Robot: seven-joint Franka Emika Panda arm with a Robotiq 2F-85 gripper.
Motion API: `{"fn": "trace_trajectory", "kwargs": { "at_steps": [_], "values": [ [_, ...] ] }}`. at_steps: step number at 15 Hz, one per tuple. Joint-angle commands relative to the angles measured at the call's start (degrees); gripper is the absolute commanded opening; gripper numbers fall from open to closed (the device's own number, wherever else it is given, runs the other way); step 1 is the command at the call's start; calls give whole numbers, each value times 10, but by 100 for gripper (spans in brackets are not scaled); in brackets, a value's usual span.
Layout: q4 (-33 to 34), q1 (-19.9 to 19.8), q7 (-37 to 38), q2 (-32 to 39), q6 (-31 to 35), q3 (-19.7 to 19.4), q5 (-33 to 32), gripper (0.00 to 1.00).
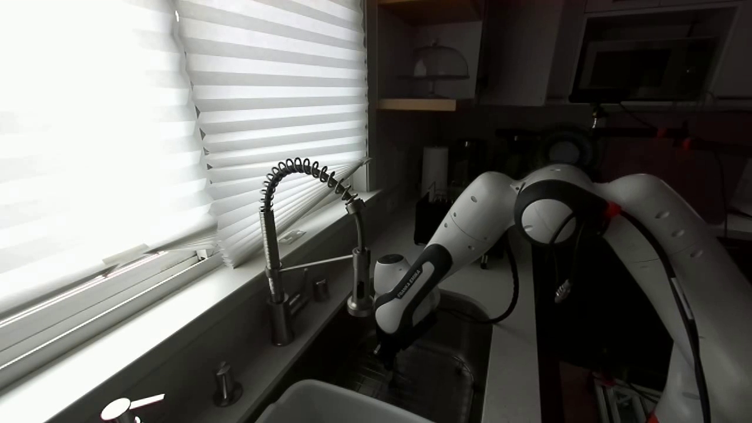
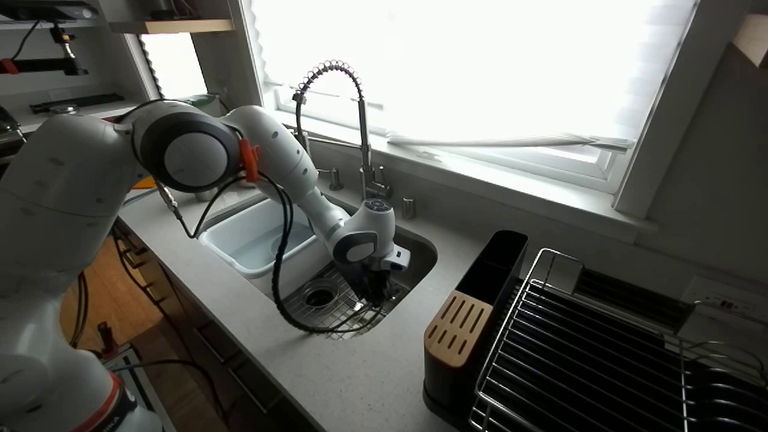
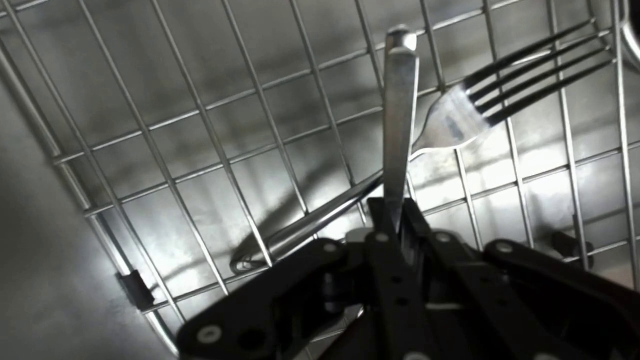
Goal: Put the two spoons into the sink
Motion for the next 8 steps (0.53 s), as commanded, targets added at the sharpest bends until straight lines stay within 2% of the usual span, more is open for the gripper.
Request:
{"fn": "trace_trajectory", "kwargs": {
  "at_steps": [1,4,8],
  "values": [
    [21,-9,4,23,4,7,12,26],
    [25,-9,8,27,7,7,13,57],
    [-2,5,24,-13,14,-1,8,86]
  ]
}}
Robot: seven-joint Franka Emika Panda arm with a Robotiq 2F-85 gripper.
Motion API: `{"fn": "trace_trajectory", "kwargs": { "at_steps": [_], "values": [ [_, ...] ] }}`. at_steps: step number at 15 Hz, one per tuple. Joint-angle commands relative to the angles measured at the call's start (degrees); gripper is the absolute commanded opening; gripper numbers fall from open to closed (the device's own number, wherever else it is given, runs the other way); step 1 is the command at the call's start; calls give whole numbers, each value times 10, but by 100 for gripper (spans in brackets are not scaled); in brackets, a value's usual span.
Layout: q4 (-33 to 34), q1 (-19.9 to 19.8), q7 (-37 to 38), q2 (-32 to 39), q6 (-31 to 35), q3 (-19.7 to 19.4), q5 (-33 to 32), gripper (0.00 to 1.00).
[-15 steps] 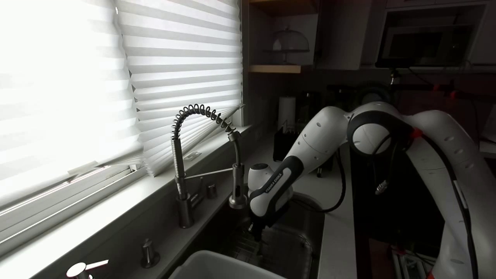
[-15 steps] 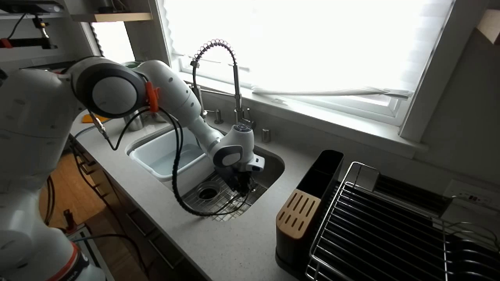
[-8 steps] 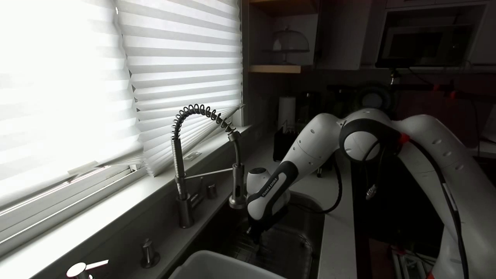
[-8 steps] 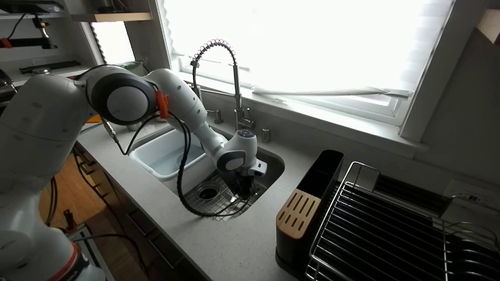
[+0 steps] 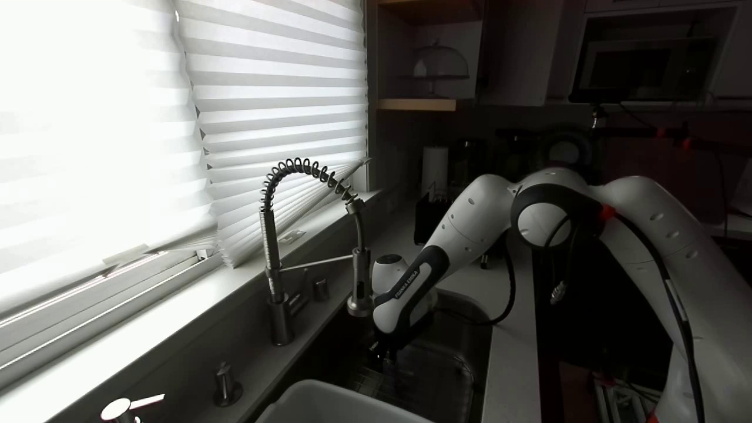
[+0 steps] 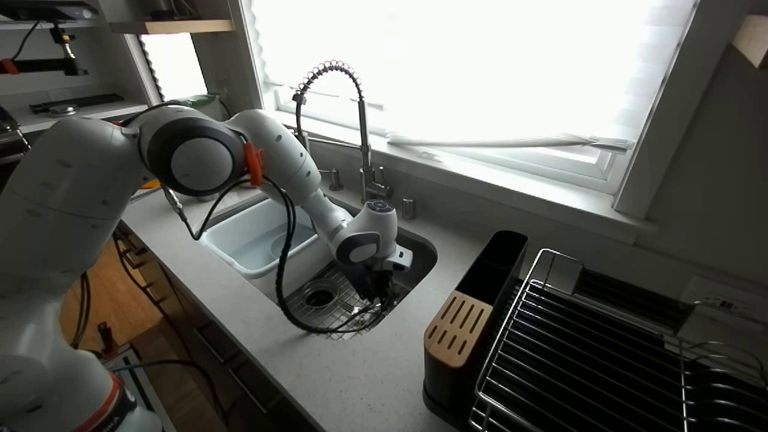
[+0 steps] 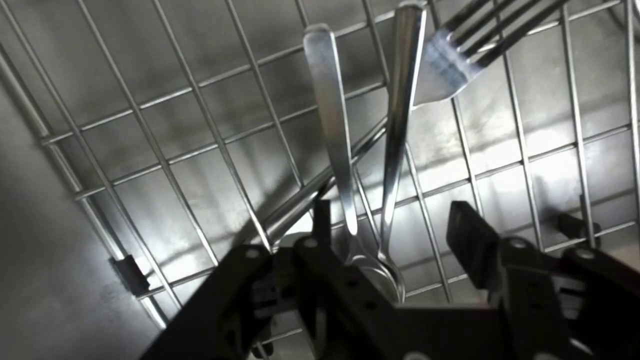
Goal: Put the two spoons into the sink
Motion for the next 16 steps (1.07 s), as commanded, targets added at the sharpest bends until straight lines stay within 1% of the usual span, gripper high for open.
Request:
{"fn": "trace_trajectory", "kwargs": {
  "at_steps": [1,2,3,6,7,8,11,16],
  "values": [
    [-27,9,28,-38,17,-3,10,94],
    [-37,11,36,-55,14,-2,11,99],
    [-49,15,41,-75,8,-3,9,100],
    [-86,30,50,-139,-14,-15,-10,100],
    [-100,41,53,-165,-29,-28,-31,100],
    [-111,44,51,-186,-38,-31,-40,100],
    [-142,49,41,-254,-77,-36,-73,100],
    [-178,44,30,-351,-144,-32,-123,100]
  ]
}}
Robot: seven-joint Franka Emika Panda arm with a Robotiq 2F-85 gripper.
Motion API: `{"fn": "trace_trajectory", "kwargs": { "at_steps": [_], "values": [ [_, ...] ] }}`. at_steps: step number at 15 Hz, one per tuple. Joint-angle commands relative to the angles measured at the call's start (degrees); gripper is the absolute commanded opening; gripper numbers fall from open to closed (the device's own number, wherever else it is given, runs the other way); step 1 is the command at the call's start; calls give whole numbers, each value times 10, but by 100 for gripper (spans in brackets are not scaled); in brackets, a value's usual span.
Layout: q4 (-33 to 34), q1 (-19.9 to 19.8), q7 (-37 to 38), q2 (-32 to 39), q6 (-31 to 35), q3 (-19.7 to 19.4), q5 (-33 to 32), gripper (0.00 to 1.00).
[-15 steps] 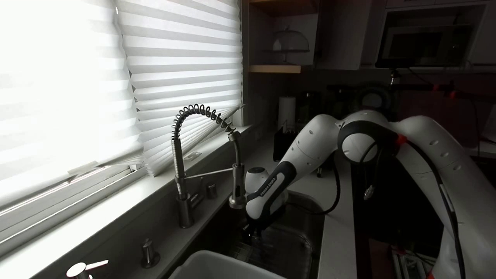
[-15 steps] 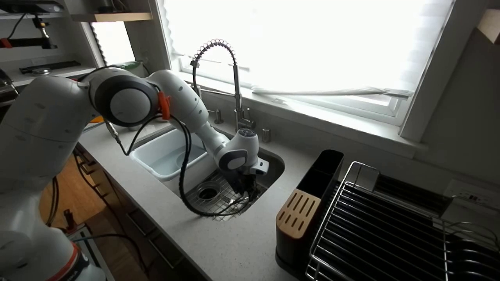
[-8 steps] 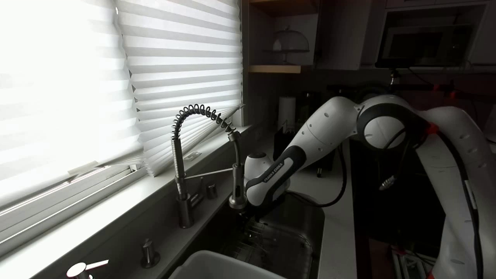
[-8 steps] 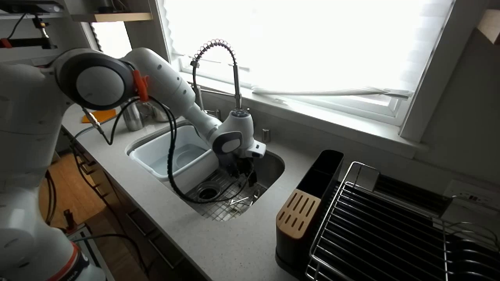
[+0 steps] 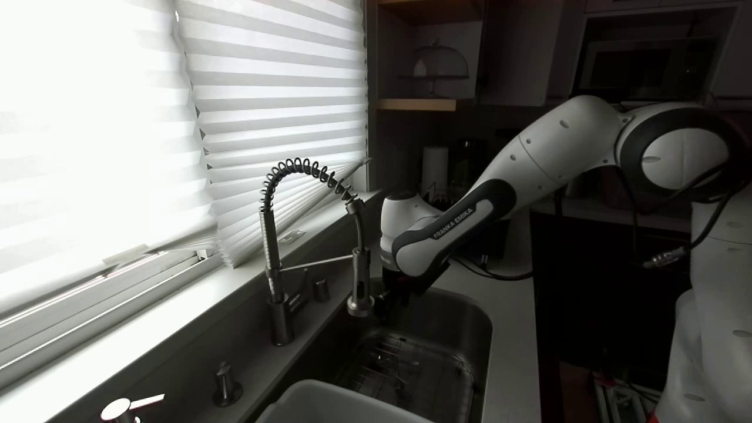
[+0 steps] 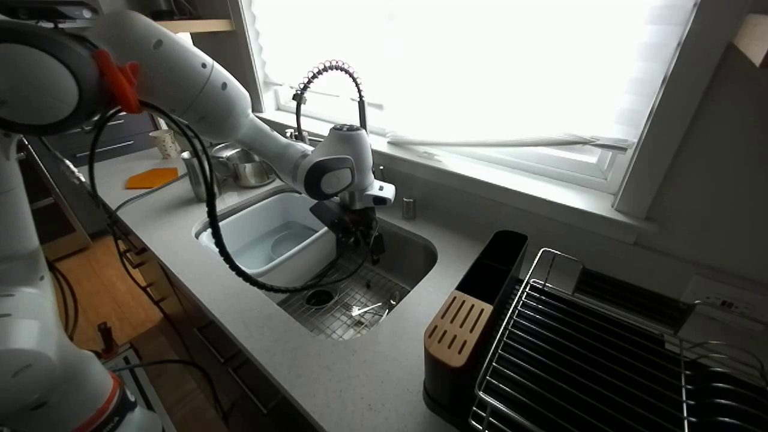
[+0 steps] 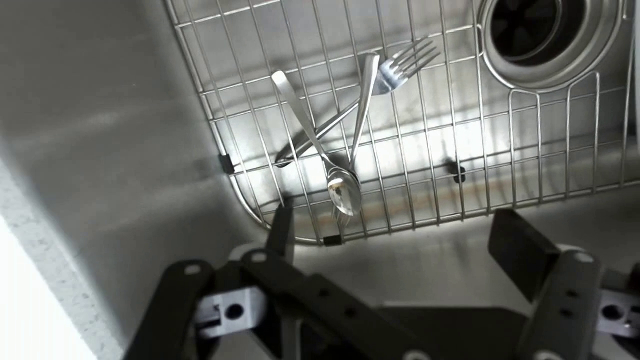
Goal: Put the two spoons into the sink
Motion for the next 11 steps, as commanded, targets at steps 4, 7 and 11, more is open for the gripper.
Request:
{"fn": "trace_trajectory", "kwargs": {
  "at_steps": [4,7,11],
  "values": [
    [-62,-3,-48,-119,-88,1,-16,100],
    [-75,-3,-68,-152,-121,1,-20,100],
    [-62,-2,-66,-147,-117,3,-16,100]
  ]
}}
